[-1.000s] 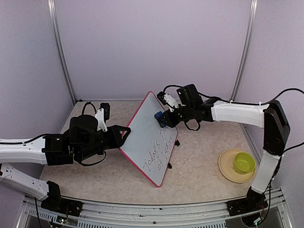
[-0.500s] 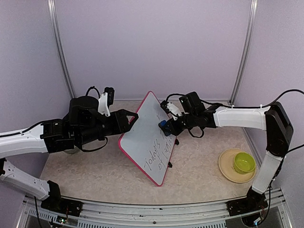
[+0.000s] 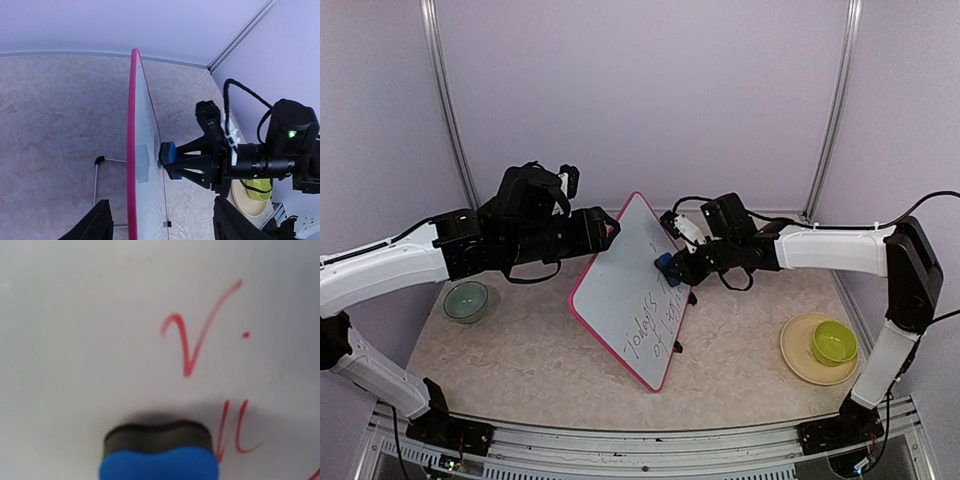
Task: Erase the whiteboard
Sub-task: Erase the whiteboard at the center of the board.
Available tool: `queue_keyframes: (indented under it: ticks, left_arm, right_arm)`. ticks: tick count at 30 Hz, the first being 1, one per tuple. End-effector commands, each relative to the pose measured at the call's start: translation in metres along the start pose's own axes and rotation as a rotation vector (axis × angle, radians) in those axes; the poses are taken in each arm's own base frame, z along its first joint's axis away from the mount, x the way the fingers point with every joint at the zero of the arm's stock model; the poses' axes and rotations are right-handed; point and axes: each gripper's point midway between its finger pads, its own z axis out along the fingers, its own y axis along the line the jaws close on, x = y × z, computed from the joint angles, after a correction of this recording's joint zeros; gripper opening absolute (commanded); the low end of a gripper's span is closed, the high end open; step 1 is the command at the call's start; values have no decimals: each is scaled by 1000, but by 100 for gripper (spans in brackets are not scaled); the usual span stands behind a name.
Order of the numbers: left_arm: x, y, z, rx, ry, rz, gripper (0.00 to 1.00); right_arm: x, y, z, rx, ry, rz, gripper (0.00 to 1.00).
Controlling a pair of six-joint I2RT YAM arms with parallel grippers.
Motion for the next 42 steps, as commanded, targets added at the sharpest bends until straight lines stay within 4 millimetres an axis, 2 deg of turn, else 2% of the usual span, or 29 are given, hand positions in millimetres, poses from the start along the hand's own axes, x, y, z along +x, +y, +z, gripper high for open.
queue_keyframes:
  ticks: [1,7,15,22,26,28,32,35,42]
  left_arm:
    - [-4,7,10,-8,36,32,66]
    - [-2,10,29,11,59,30,59]
    - [6,10,44,14,86,30,46]
    - [11,11,47,15,88,19,26]
    - [13,11,49,17,96,17,7]
    - [15,11,49,20,104,18,1]
    - [17,12,50,18,108,15,0]
    - [18,12,50,17,110,15,0]
    - [21,14,58,9,129,29,0]
  right_arm:
    - [-17,7,-17,-16,-61,-5,0]
    - [-20,7,-24,-6,-73,-10,0]
    - [-26,3,-26,16,-89,-16,0]
    - [-47,-6,-23,53,-117,-34,0]
    - [-61,-9,-19,43,-137,-38,0]
    - [-69,-11,-16,45,-147,-46,0]
    - [-75,-13,-4,38,-132,-55,0]
    - [-65,-15,7,33,-106,-48,0]
    - [-8,-28,27,-13,-18,18,0]
